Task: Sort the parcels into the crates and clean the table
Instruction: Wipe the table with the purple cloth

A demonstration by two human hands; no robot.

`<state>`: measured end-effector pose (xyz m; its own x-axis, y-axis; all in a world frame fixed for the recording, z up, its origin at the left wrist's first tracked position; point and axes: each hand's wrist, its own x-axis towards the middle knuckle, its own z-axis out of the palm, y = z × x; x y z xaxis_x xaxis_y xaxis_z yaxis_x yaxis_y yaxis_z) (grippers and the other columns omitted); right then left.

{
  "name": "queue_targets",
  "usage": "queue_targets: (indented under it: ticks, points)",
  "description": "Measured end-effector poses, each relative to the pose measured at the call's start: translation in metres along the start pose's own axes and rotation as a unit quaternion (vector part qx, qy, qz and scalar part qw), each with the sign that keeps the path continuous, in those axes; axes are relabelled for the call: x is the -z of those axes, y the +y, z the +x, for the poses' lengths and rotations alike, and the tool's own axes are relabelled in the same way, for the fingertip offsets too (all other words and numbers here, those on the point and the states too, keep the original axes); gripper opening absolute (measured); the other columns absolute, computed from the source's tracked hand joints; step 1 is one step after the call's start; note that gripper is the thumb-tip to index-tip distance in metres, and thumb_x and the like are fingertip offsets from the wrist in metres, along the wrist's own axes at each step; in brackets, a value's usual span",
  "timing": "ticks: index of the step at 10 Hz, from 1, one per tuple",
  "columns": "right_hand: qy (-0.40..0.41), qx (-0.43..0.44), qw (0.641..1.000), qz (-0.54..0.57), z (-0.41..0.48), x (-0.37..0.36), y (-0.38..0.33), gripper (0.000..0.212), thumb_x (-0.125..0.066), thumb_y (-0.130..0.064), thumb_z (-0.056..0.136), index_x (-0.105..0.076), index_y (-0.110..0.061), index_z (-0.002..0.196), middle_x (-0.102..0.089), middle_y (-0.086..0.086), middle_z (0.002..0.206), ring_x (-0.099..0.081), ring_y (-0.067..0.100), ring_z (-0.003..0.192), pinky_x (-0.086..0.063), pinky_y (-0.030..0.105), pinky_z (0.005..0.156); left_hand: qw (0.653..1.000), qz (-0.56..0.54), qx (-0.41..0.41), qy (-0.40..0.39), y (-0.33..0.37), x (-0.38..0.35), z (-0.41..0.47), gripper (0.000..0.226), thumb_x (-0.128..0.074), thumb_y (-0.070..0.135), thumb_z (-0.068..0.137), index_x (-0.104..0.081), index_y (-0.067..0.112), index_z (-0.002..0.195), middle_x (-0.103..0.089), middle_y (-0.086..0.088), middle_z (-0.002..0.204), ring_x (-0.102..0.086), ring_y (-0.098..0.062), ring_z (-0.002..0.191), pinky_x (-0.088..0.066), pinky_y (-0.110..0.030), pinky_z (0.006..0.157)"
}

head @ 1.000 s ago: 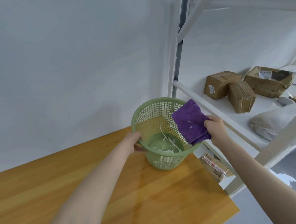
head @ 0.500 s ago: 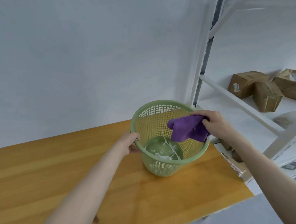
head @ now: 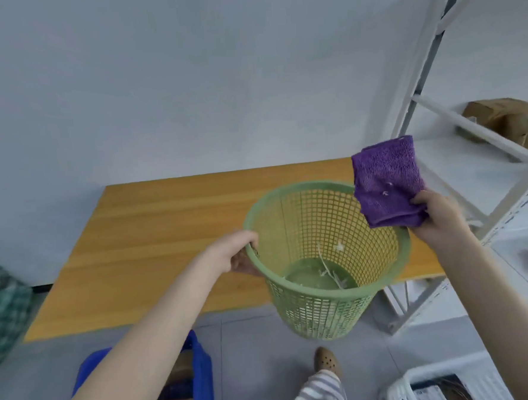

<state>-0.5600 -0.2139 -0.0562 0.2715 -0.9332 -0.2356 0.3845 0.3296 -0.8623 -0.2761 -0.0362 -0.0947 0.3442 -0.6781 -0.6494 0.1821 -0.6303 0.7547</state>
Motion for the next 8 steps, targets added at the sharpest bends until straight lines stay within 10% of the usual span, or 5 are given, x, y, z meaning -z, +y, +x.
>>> queue_targets:
  ticks: [2,3,4,6,8]
  points:
    - [-0.032,-0.100,0.984,0.142,-0.050,0.005,0.045,0.087,-0.075,0.008,0.003,-0.053,-0.003,0.086,-0.068,0.012,0.075,-0.069,0.022,0.066,-0.057,0.027,0.061,0.996,0.079,0.014,-0.039,-0.069,0.052,-0.054,0.019,-0.045,-0.001,0.081,-0.041,0.010,0.096,-0.043,-0.005,0.068,-0.052,-0.018,0.046,-0.051,-0.029,0.045]
    - [-0.042,-0.132,0.982,0.131,-0.068,-0.007,0.061,0.080,-0.080,0.009,0.014,-0.053,-0.002,0.088,-0.065,0.014,0.080,-0.065,0.024,0.075,-0.058,0.027,0.066,0.990,0.129,0.018,-0.052,-0.090,0.073,-0.062,0.026,-0.047,-0.001,0.081,-0.043,0.010,0.105,-0.046,-0.006,0.075,-0.054,-0.018,0.054,-0.051,-0.027,0.046]
    - [-0.018,-0.169,0.983,0.076,-0.082,-0.028,0.077,0.017,-0.047,0.009,0.081,-0.051,-0.007,0.085,-0.058,0.012,0.086,-0.058,0.021,0.075,-0.056,0.023,0.058,0.985,0.160,0.032,-0.053,-0.109,0.082,-0.062,0.027,-0.048,-0.001,0.080,-0.044,0.010,0.104,-0.049,-0.006,0.077,-0.054,-0.017,0.060,-0.050,-0.028,0.051]
    - [-0.036,-0.223,0.974,-0.029,-0.089,-0.058,0.130,0.013,-0.056,-0.004,0.089,-0.060,-0.011,0.100,-0.073,0.009,0.085,-0.071,0.022,0.069,-0.059,0.035,0.056,0.986,0.119,0.115,-0.023,-0.158,0.084,-0.048,0.012,-0.045,0.001,0.084,-0.051,0.008,0.091,-0.056,-0.007,0.066,-0.059,-0.019,0.050,-0.052,-0.029,0.046]
    - [-0.016,-0.249,0.966,-0.072,-0.088,-0.076,0.177,0.021,-0.051,0.004,0.091,-0.058,-0.010,0.104,-0.067,0.013,0.099,-0.065,0.028,0.083,-0.058,0.038,0.058,0.984,0.107,0.139,0.040,-0.204,0.091,-0.015,0.040,-0.043,-0.001,0.082,-0.048,0.005,0.121,-0.055,-0.013,0.083,-0.056,-0.020,0.053,-0.053,-0.031,0.046]
